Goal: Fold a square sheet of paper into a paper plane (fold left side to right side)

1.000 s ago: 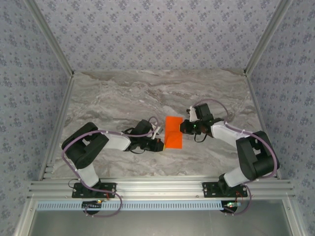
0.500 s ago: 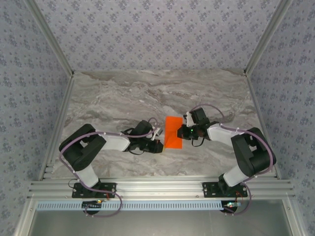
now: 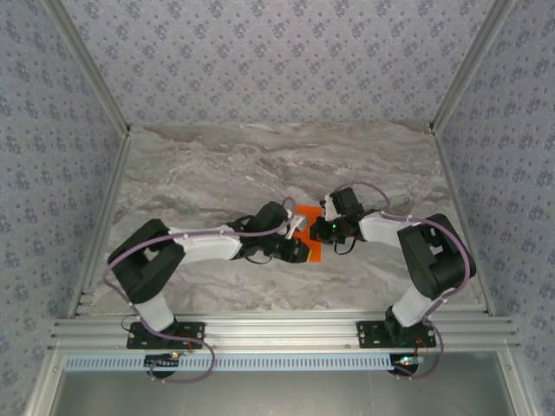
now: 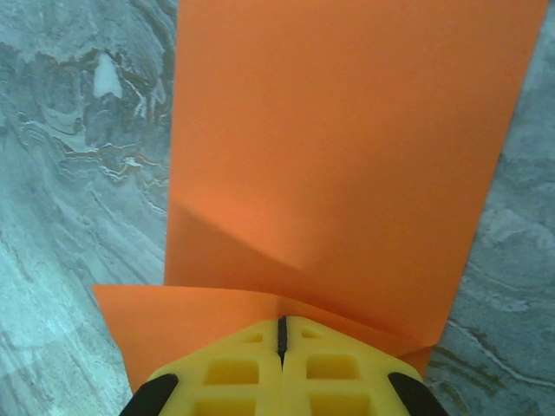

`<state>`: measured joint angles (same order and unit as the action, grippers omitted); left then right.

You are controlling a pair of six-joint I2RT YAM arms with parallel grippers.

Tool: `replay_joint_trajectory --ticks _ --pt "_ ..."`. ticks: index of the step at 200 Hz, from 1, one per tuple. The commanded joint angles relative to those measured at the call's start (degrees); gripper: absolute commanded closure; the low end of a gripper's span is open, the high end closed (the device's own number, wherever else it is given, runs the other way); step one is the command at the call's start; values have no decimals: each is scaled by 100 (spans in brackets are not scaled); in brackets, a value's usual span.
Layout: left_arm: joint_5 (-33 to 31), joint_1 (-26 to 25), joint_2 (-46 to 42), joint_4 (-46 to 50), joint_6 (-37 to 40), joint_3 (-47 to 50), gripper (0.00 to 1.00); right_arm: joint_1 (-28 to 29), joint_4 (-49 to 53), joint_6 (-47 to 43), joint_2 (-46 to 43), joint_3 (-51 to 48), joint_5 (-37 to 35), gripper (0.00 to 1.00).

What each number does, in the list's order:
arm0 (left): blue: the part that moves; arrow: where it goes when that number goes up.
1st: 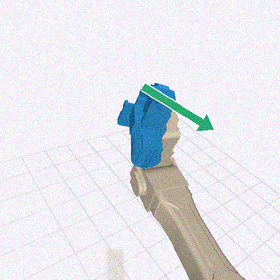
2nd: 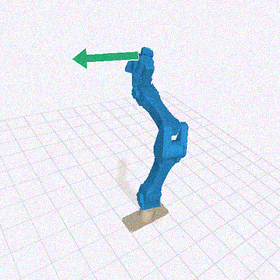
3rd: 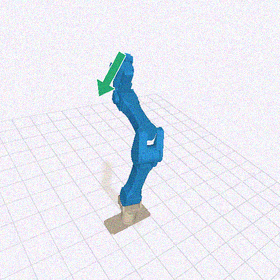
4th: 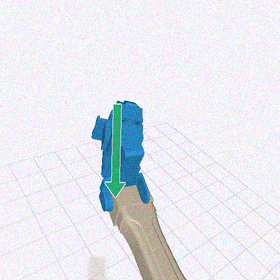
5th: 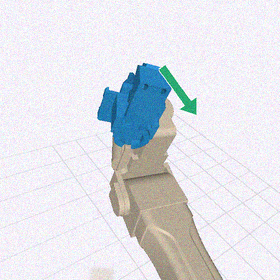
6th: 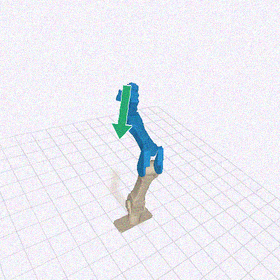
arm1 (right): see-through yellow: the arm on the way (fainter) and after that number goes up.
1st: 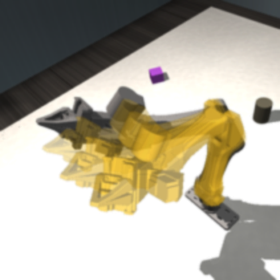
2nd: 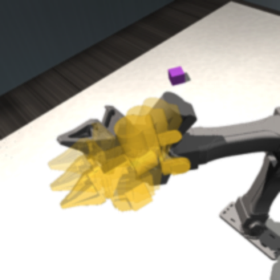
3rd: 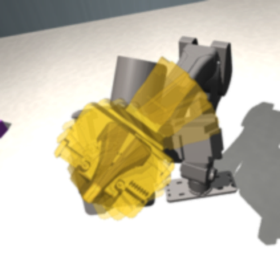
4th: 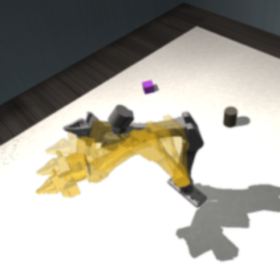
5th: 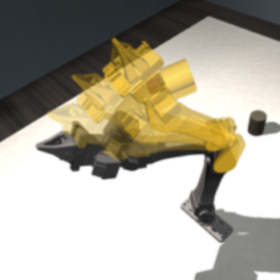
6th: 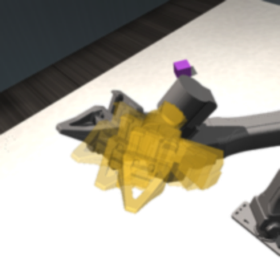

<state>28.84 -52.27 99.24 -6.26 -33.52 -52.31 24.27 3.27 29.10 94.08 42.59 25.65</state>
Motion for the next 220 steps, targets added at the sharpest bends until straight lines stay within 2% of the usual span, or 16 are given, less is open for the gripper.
replay_joint_trajectory --ticks 1,28,71,157,220 --pt "-121 -14 458 414 231 -402 83 34 225 -31 57 60 -156 95" --pt "-244 -3 808 659 366 -765 83 18 305 -68 15 36 -206 95" --pt "-430 101 1036 736 329 -791 85 20 323 -80 -4 13 -190 95" --pt "-278 315 862 108 -36 -139 85 16 732 -251 124 151 -445 95" --pt "-89 490 539 -485 -427 634 90 23 918 -344 201 232 -563 95"
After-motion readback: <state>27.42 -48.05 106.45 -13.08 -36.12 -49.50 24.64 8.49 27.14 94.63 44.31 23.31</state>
